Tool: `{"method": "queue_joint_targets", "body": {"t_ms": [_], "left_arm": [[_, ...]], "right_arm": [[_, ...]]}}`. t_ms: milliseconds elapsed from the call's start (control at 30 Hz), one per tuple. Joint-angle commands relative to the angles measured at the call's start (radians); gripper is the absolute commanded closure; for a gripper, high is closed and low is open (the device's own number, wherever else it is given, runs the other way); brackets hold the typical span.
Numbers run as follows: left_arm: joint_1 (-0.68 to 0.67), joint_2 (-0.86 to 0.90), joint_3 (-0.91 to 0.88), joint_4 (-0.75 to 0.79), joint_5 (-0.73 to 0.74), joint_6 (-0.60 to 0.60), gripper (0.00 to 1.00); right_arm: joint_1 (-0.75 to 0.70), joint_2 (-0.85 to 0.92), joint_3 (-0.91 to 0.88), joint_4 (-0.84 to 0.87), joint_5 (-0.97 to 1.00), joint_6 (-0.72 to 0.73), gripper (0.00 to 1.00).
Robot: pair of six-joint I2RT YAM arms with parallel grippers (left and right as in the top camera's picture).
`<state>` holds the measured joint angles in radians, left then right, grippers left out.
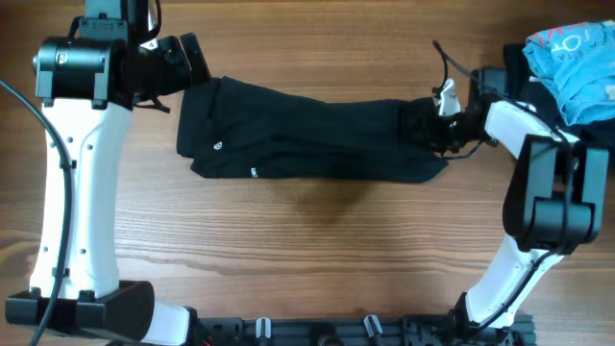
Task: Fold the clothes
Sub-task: 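Fold the shirt's right end leftward over the middle with the right gripper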
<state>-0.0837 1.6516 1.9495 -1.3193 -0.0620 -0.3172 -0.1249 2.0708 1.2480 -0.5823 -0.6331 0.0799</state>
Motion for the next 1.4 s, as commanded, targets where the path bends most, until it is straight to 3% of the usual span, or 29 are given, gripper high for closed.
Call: {"method": "queue_joint_targets", "body": {"t_ms": [0,167,267,433,667,1000,1033,1100,1167,1200,1367], "left_arm": [[0.003,-0.018,-0.001,0.001,-0.014,-0.009,0.00],[0.003,-0.018,-0.001,0.002,-0.014,-0.009,0.00],[0.003,-0.017,-0.001,0.002,-0.014,-0.009,0.00],[0.003,-0.017,-0.001,0.001,-0.014,-0.009,0.00],[0.003,-0.017,-0.001,0.001,-0.014,-0.009,0.00],[0.003,-0.014,-0.001,0.011,-0.014,-0.005,0.00],[0.003,-0.014,-0.001,0.011,-0.014,-0.005,0.00],[0.003,-0.013,-0.001,0.011,-0.014,-0.005,0.00],[0.003,-0.013,-0.001,0.011,-0.014,-0.005,0.00],[0.003,-0.013,-0.001,0.011,-0.014,-0.005,0.00],[0.003,-0.002,-0.001,0.010,-0.014,-0.005,0.00]], "right_arm": [[-0.032,0.051,-0.029,-0.017,0.051,0.033,0.96],[-0.152,0.045,0.031,-0.116,0.048,0.004,0.96],[-0.245,0.033,0.136,-0.261,0.159,-0.026,0.96],[-0.286,0.032,0.307,-0.433,0.167,-0.077,0.96],[-0.136,0.025,0.412,-0.601,0.171,-0.124,0.96],[0.229,0.026,0.410,-0.575,0.439,0.137,0.96],[0.253,0.026,0.410,-0.565,0.439,0.151,0.94],[0.296,0.026,0.410,-0.542,0.443,0.159,0.61],[0.327,0.026,0.410,-0.526,0.437,0.159,0.44],[0.343,0.026,0.410,-0.526,0.425,0.159,0.40],[0.350,0.019,0.413,-0.537,0.261,0.082,0.39]]}}
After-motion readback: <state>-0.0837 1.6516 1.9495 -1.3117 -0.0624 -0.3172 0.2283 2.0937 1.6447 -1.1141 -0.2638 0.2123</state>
